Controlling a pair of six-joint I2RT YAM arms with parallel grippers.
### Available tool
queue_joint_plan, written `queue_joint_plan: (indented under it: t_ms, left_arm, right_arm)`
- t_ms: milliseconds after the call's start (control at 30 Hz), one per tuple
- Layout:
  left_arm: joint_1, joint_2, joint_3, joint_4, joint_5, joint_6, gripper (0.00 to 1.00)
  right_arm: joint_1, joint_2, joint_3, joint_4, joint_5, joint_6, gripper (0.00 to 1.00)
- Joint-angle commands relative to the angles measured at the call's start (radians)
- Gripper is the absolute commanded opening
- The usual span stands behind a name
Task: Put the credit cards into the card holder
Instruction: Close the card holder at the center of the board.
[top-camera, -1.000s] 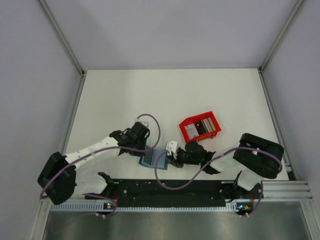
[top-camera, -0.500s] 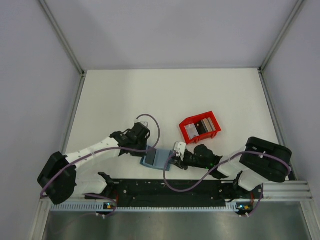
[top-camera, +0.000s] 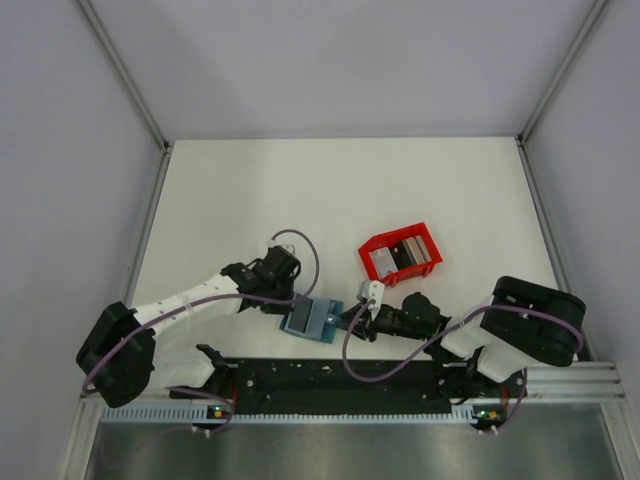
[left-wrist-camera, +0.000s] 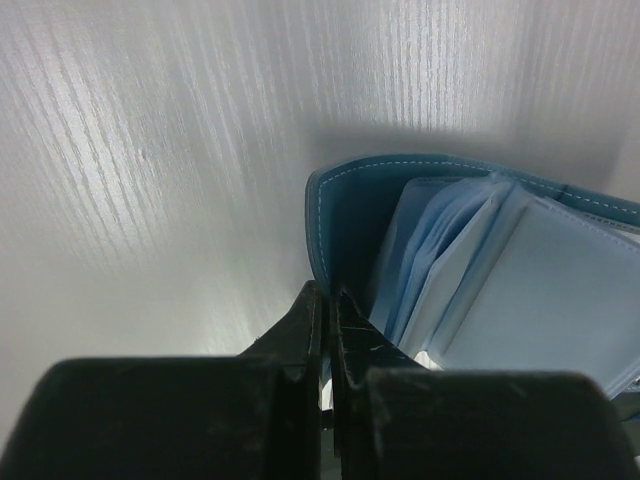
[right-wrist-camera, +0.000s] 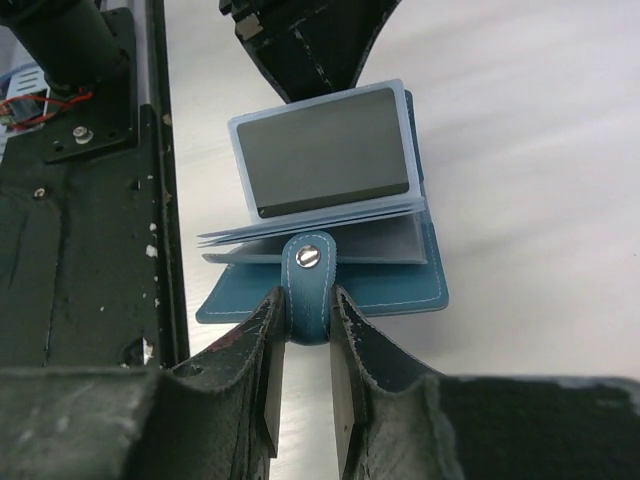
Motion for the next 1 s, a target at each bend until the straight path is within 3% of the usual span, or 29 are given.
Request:
queue_joint_plan:
  t_ms: [0,367,633,967]
  left_arm:
    - [0.018,0.004,-0.004,-0.02,-0.078,-0.002,0.0]
    - [0.018,-0.013,0.02,0.009,0.009,-0.011,0.0]
    - [0.016,-0.082,0.014,0.075,0.155,-0.034,0.0]
    - [0.015,-0.142,-0.082,0.288,0.368,-0.086,0.11]
  right_arm:
    - [0.008,-0.032,0.0,0.107,-0.052,0.051,0.02]
    - [0.008,-0.049,0.022,0.147,-0.027,0.061,0.02]
    - [0.011,-0.038,0.042,0.14,0.005,0.046,0.03]
    - [0.011,0.002,0.048,0.185,0.016,0.055,0.03]
